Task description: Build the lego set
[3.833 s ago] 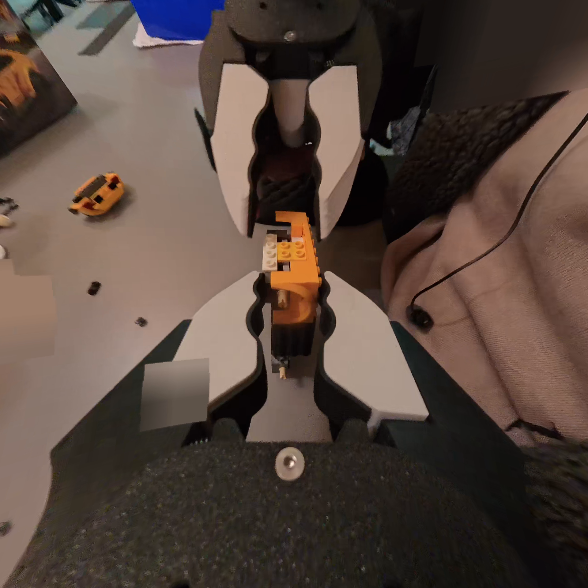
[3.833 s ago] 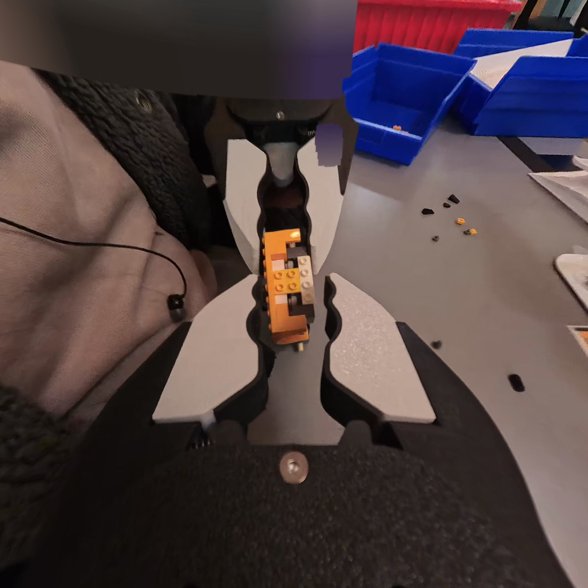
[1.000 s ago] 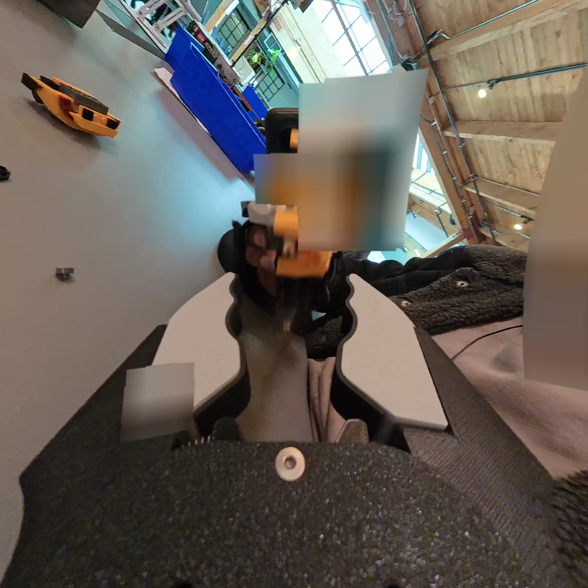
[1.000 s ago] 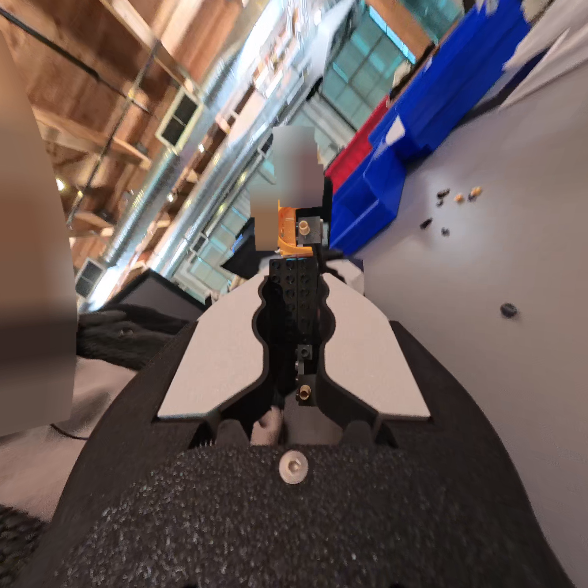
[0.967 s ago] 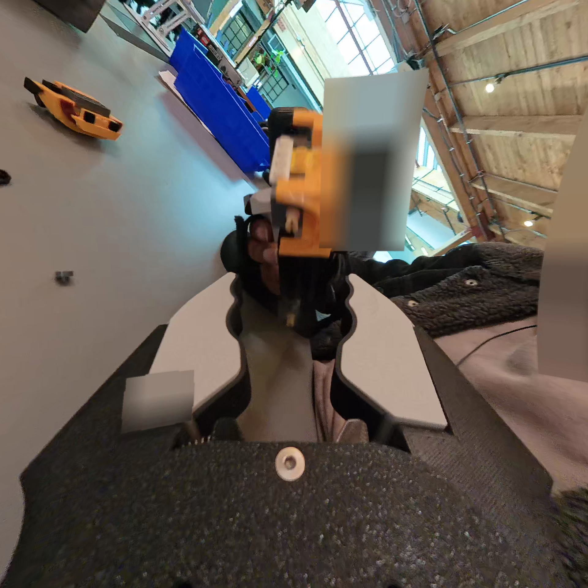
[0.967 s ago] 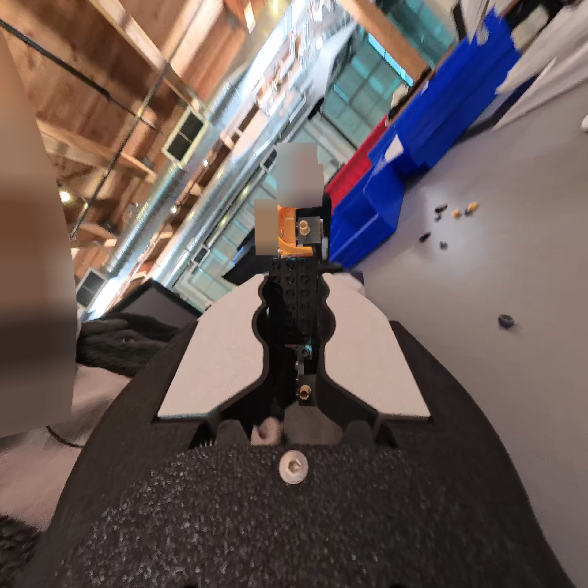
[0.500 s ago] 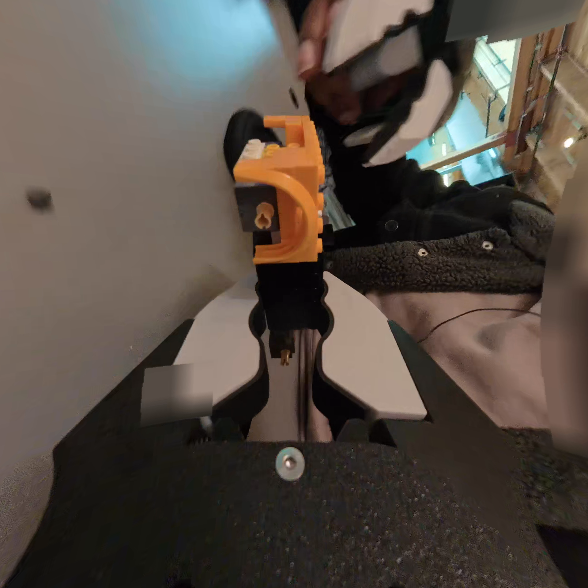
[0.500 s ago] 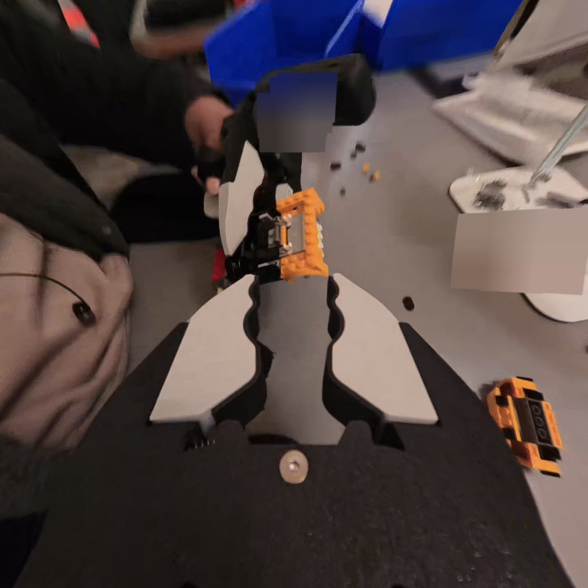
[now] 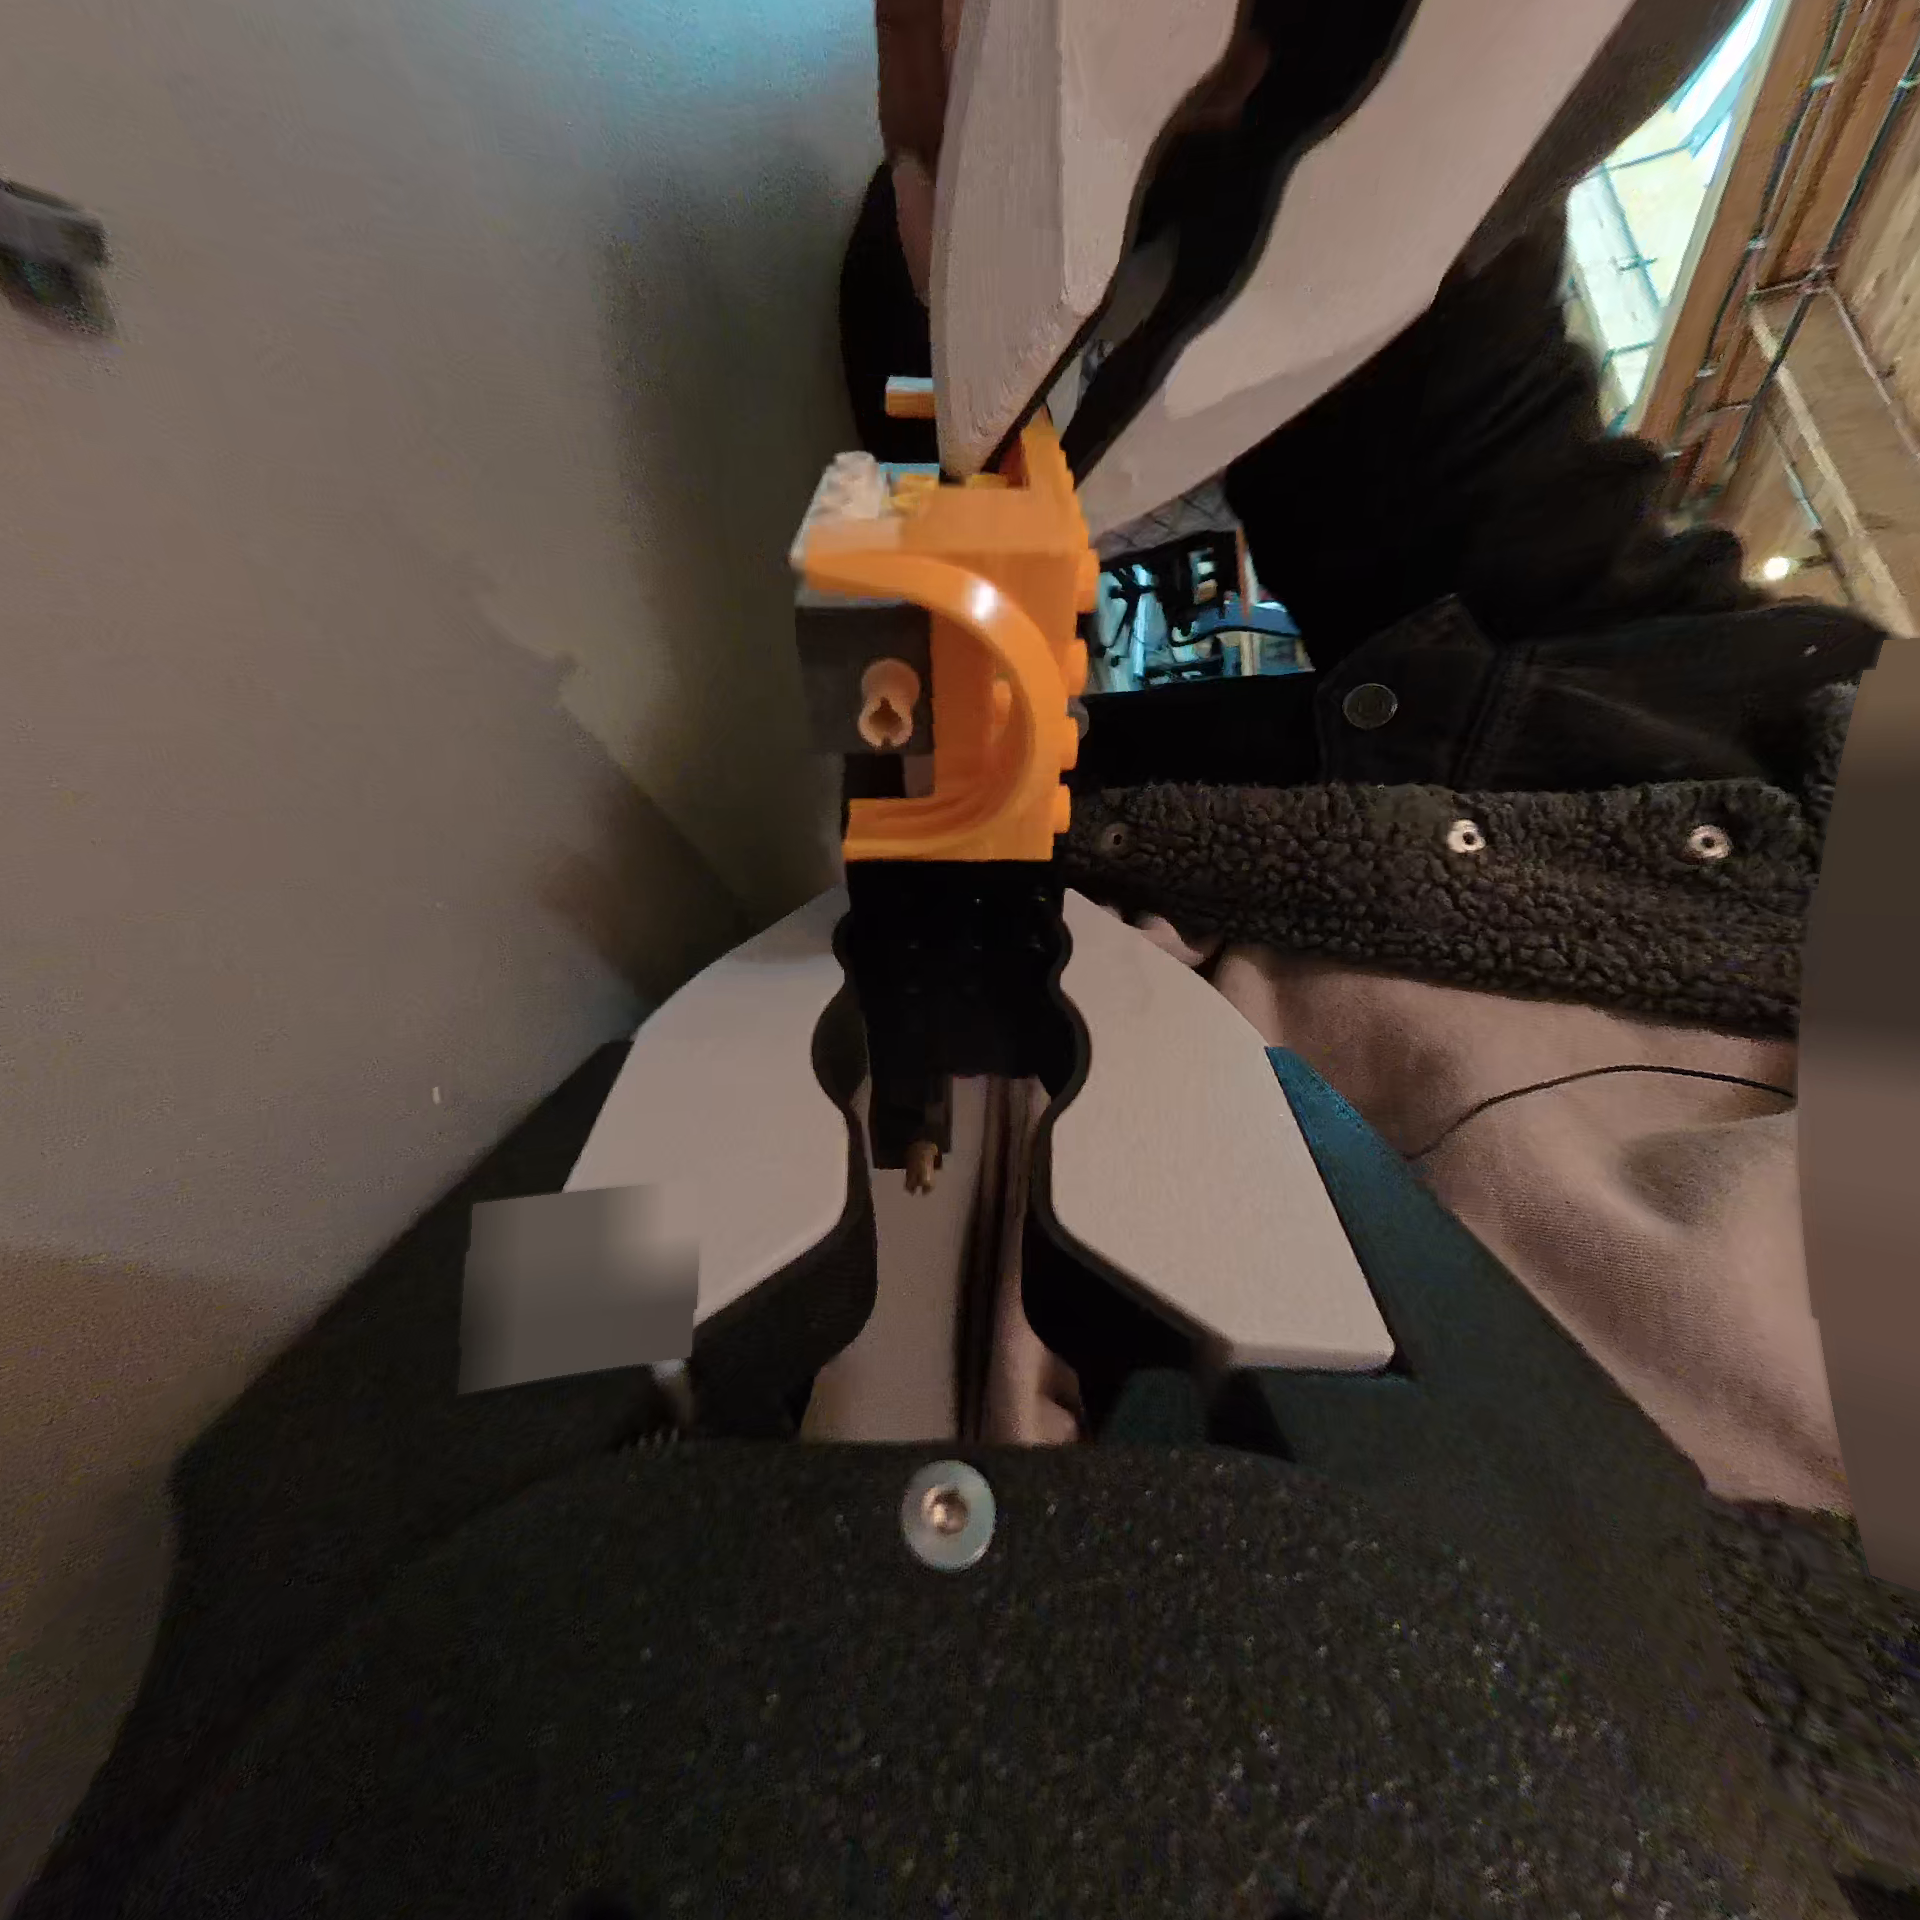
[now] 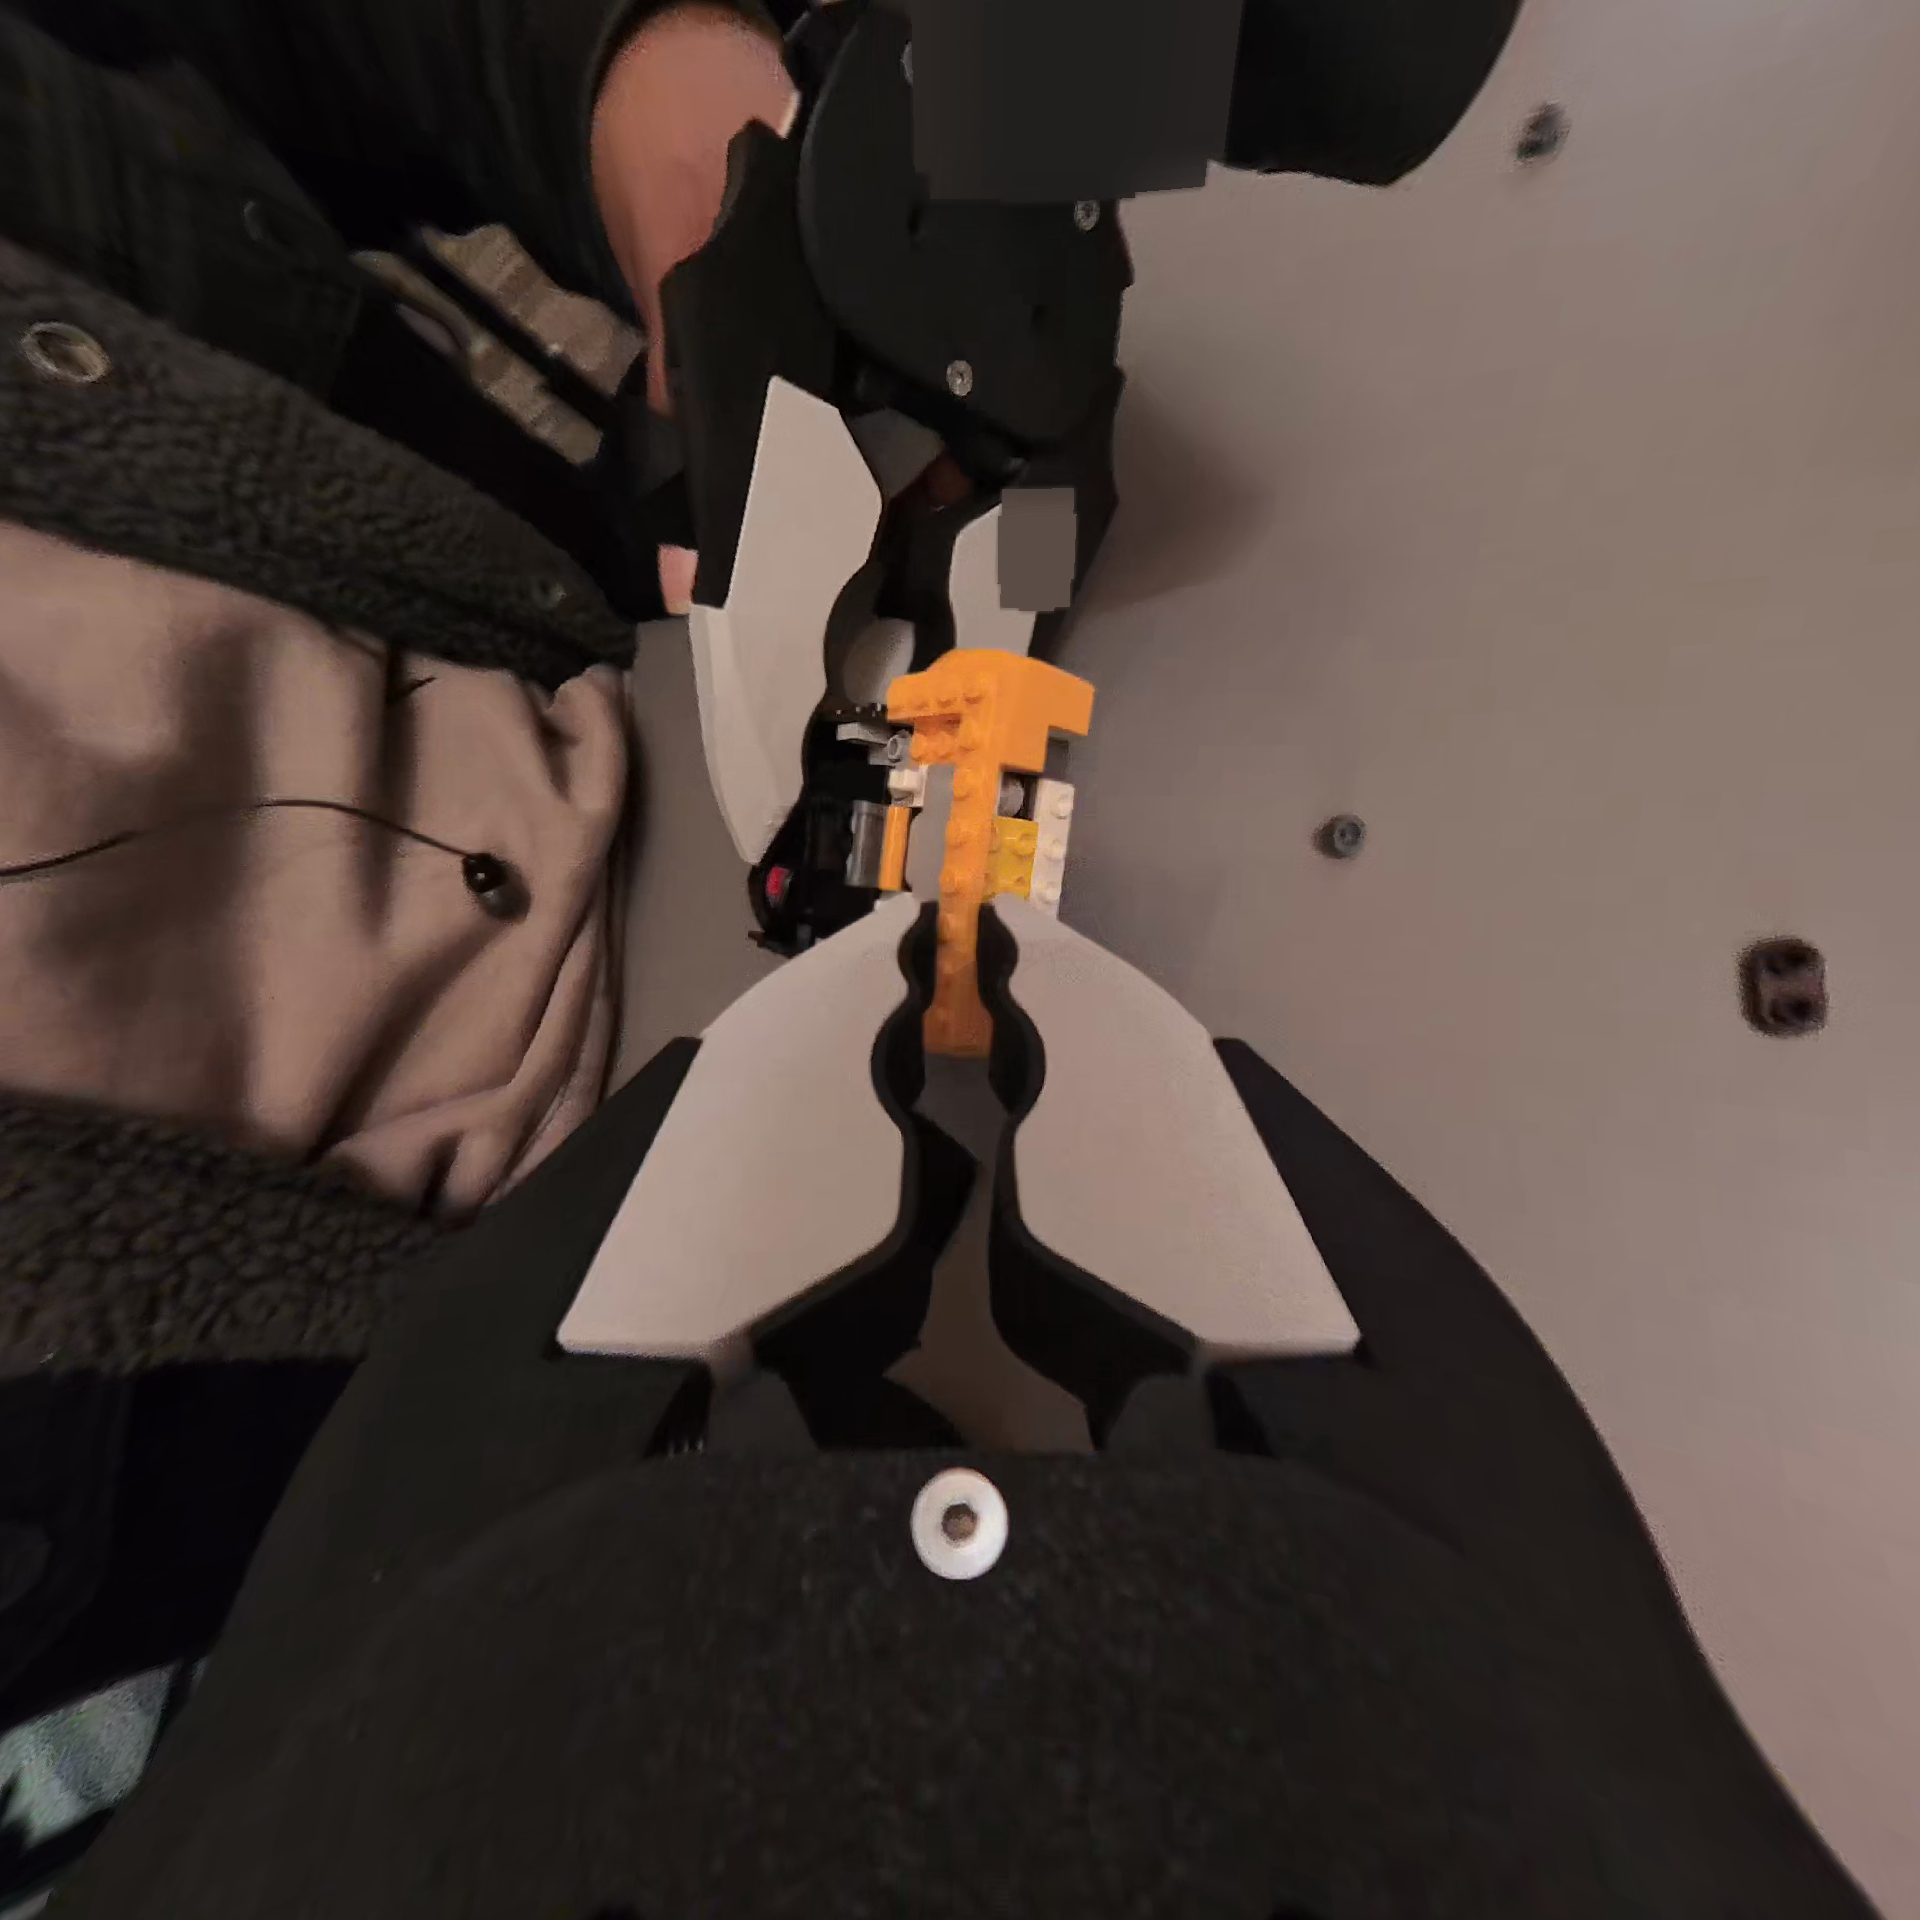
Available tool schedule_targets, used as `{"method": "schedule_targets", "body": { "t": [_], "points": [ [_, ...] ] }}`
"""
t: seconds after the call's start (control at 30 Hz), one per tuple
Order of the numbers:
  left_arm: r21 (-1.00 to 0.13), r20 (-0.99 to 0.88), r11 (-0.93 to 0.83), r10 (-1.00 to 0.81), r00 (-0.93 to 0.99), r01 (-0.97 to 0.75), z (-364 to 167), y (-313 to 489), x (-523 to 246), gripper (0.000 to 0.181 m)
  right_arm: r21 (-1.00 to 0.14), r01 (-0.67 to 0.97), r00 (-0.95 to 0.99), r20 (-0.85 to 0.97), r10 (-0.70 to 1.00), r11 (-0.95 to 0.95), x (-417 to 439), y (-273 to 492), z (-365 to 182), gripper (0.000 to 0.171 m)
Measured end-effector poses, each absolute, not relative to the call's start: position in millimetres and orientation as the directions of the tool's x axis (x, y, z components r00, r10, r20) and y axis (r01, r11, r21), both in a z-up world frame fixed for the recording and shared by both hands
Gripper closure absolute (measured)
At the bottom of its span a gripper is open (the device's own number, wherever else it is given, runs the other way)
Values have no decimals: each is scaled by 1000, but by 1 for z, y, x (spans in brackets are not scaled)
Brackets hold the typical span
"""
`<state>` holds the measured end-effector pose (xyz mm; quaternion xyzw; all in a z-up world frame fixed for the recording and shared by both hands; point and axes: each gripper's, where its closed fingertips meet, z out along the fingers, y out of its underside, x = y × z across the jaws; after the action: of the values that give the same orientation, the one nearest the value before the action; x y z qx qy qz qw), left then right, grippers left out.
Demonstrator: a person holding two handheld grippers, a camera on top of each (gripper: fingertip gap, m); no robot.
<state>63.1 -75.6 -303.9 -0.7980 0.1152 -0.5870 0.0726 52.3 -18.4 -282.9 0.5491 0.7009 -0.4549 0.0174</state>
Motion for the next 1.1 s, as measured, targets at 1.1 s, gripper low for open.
{"method": "schedule_targets", "body": {
  "t": [1.1],
  "points": [
    [-875, 166, -461, -568, 806, -145, -298, 1, -47, 181, -543, 804, -277, 19, 961, 243, 11, 98, -345, 154]
  ]
}}
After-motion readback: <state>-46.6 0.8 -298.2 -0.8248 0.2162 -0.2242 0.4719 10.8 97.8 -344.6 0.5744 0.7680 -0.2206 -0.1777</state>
